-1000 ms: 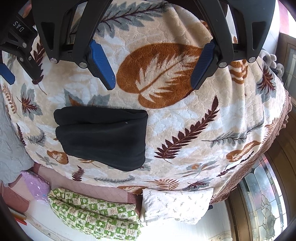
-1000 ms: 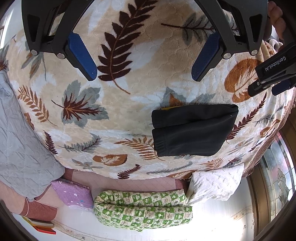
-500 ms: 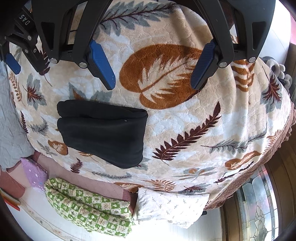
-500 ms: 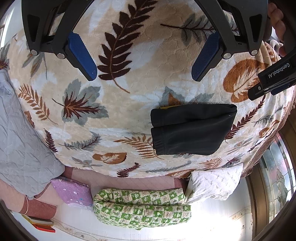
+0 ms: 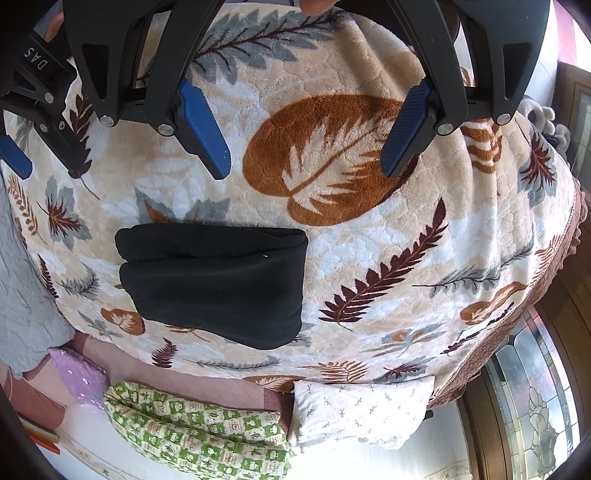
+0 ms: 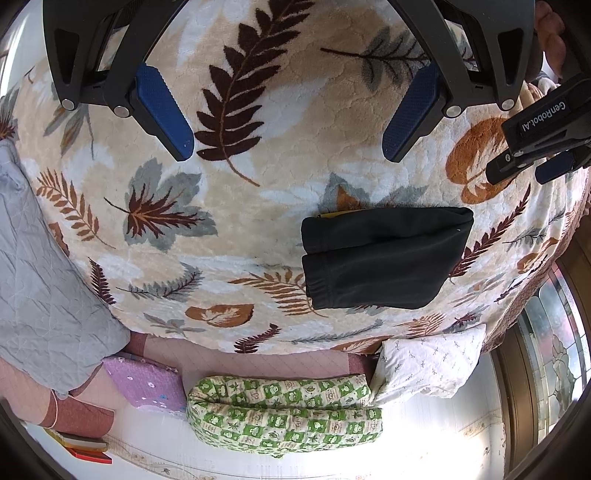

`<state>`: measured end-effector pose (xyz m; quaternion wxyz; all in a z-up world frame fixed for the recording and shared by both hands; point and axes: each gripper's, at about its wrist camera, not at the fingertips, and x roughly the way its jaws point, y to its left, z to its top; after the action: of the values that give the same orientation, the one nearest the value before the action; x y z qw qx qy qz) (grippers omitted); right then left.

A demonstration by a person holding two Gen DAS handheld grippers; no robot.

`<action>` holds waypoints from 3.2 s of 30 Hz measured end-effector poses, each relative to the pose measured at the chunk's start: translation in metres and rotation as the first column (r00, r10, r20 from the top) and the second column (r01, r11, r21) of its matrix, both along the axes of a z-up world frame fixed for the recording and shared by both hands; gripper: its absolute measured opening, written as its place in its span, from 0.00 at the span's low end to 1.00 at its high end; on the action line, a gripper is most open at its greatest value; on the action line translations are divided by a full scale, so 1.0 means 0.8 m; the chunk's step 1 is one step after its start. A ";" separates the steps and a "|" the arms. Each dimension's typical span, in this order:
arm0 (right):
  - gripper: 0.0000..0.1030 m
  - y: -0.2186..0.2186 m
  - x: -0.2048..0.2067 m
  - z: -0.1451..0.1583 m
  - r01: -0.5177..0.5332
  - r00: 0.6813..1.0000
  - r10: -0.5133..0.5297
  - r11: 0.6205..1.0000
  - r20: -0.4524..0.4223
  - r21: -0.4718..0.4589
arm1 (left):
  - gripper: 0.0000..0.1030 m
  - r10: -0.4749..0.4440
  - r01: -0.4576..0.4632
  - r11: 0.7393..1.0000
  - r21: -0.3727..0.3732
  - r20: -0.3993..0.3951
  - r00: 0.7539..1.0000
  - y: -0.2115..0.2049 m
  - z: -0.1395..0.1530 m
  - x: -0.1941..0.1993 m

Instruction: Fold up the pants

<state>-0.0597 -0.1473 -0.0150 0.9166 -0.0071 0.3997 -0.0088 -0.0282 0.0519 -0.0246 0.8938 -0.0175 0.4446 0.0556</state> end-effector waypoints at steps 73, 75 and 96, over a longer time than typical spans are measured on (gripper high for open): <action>1.00 0.003 0.002 -0.019 -0.014 0.999 0.014 1.000 -0.032 -0.016 | 0.82 -0.050 0.050 0.999 0.002 -0.018 0.999 -0.003 -0.003 0.002; 1.00 0.004 0.002 -0.018 -0.013 0.999 0.013 1.000 -0.032 -0.013 | 0.82 -0.049 0.049 0.999 0.001 -0.016 0.999 -0.003 -0.003 0.001; 1.00 0.003 0.003 -0.015 -0.015 0.999 0.015 1.000 -0.030 -0.017 | 0.82 -0.067 0.067 0.998 0.004 -0.019 0.998 -0.004 -0.004 0.001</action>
<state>-0.0576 -0.1451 -0.0269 0.9106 -0.0182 0.4129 -0.0051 -0.0272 0.0486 -0.0278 0.8910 -0.0002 0.4533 0.0269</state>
